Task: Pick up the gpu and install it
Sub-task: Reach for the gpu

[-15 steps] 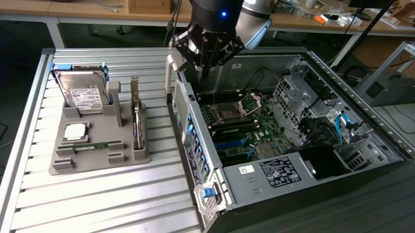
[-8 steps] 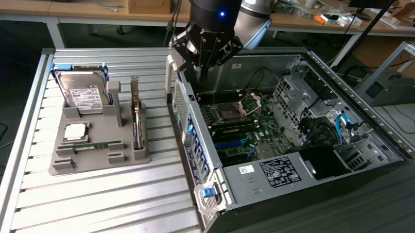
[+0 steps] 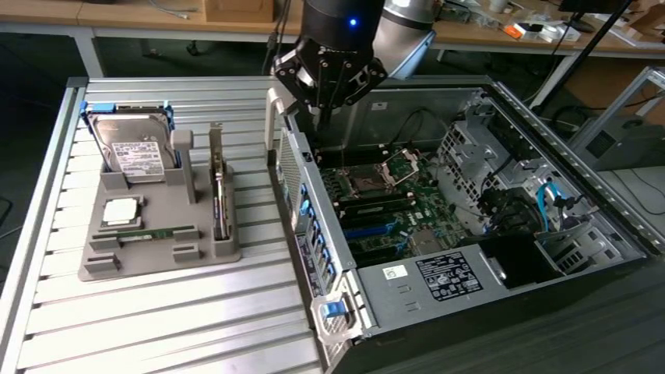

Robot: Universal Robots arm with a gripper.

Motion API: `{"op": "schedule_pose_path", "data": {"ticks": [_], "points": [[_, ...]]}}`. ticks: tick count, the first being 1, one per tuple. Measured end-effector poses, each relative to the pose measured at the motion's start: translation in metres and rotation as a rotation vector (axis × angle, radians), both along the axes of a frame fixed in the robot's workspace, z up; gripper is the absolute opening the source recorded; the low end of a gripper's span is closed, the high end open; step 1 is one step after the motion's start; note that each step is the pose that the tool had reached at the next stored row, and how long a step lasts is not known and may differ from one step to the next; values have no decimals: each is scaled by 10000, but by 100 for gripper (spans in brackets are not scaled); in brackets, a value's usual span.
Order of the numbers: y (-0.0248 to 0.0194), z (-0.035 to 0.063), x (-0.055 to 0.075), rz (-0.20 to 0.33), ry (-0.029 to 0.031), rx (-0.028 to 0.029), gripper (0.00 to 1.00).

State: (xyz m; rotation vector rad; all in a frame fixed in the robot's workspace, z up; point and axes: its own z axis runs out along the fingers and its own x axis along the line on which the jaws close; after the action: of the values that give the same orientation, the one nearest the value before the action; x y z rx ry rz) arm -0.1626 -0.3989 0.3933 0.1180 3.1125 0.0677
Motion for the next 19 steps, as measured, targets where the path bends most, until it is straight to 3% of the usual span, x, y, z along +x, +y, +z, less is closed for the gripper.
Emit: {"op": "schedule_pose_path", "data": {"ticks": [19], "points": [[0, 0, -77, 0, 0, 0, 11]]}}
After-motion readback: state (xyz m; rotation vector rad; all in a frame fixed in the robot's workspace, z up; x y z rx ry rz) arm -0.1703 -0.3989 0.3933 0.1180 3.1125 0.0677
